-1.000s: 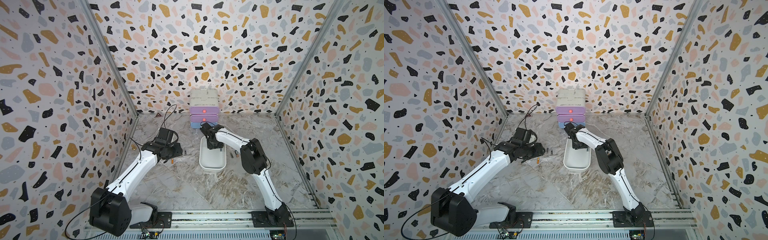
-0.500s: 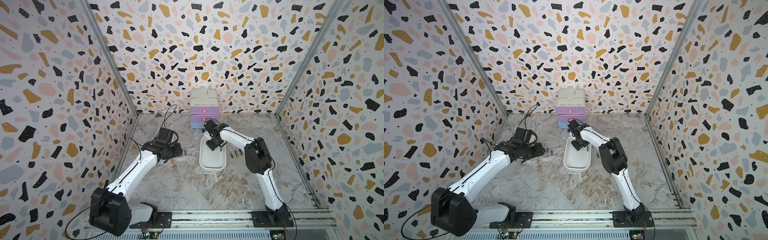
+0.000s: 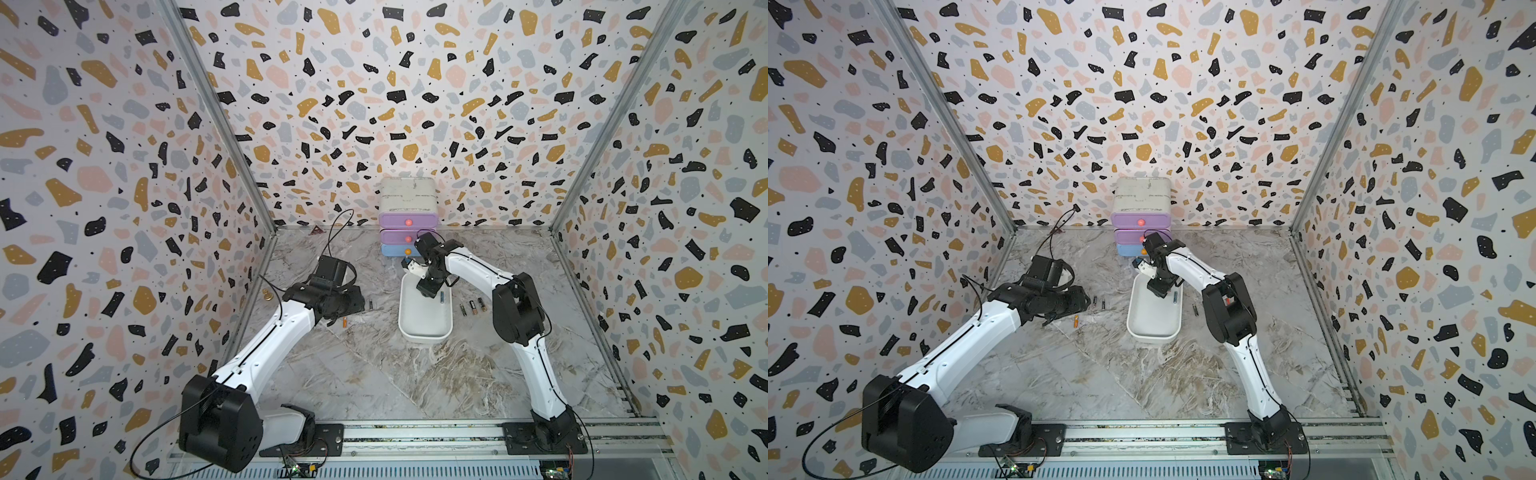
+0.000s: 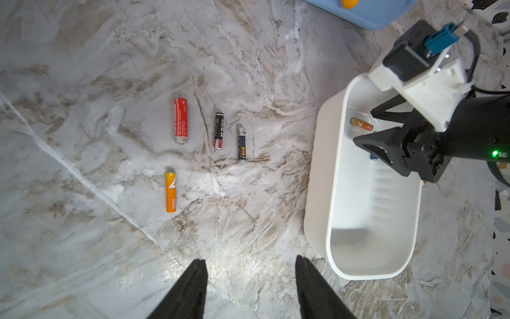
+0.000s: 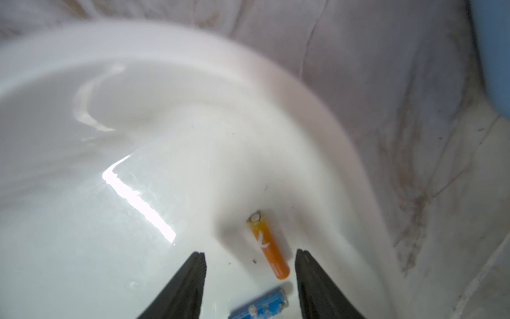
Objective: Take the batteries out of the storage box
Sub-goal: Pick up the battery from the storage box, then place the battery at the center of the board.
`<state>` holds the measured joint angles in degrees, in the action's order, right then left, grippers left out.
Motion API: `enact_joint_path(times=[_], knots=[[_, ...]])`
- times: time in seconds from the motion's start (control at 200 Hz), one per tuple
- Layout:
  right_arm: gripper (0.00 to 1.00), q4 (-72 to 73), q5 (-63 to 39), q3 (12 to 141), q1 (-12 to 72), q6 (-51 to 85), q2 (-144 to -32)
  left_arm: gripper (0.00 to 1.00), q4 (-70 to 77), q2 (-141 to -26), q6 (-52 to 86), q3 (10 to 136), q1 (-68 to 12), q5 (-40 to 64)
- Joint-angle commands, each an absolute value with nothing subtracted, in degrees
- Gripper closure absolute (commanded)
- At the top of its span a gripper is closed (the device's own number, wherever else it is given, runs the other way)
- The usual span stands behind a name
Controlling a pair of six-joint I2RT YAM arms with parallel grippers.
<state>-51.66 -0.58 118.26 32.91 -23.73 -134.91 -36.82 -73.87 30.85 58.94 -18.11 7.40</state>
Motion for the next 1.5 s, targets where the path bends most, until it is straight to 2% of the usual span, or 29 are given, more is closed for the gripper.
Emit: enact_joint_path(times=[0.0, 0.3, 0.411, 0.536, 0.616, 0.896, 1.056, 1.252, 1.317, 1.397, 1.497], knots=[[0.43, -56.78, -0.73, 121.66, 31.60, -27.14, -136.61, 0.45, -36.78, -73.02, 30.02, 59.06, -18.19, 6.63], [0.44, -58.97, -2.02, 122.51, 31.02, -29.43, -139.67, 0.45, -36.33, -73.92, 30.33, 59.24, -18.16, 7.03], [0.48, -59.80, -2.34, 122.98, 30.99, -29.62, -141.11, 0.45, -36.47, -73.98, 30.34, 59.32, -18.12, 7.08], [0.71, -60.65, -3.79, 123.41, 30.98, -28.48, -141.00, 0.45, -36.63, -74.04, 30.16, 59.68, -18.15, 6.96], [0.80, -60.73, -5.03, 123.14, 30.95, -27.73, -140.07, 0.45, -36.56, -74.16, 30.35, 59.77, -18.15, 7.00], [1.00, -60.77, -10.81, 124.81, 31.07, -23.27, -136.27, 0.45, -35.93, -74.64, 30.67, 60.02, -18.18, 7.66], [1.00, -60.57, -16.42, 124.62, 30.99, -15.03, -128.99, 0.45, -35.62, -74.26, 31.15, 59.90, -18.13, 7.61], [1.00, -59.48, -10.37, 112.17, 28.19, -2.36, -115.31, 0.45, -35.66, -73.48, 31.42, 59.85, -18.15, 7.47], [1.00, -57.03, -9.05, 104.25, 24.34, 1.63, -109.63, 0.45, -35.59, -73.36, 31.20, 59.60, -18.19, 7.47], [1.00, -54.06, -2.09, 94.24, 18.29, 4.79, -103.40, 0.45, -35.57, -73.76, 30.86, 59.55, -18.19, 8.08], [1.00, -52.96, 4.31, 86.43, 10.02, 6.98, -100.67, 0.45, -34.86, -74.33, 30.77, 59.15, -18.19, 9.12]])
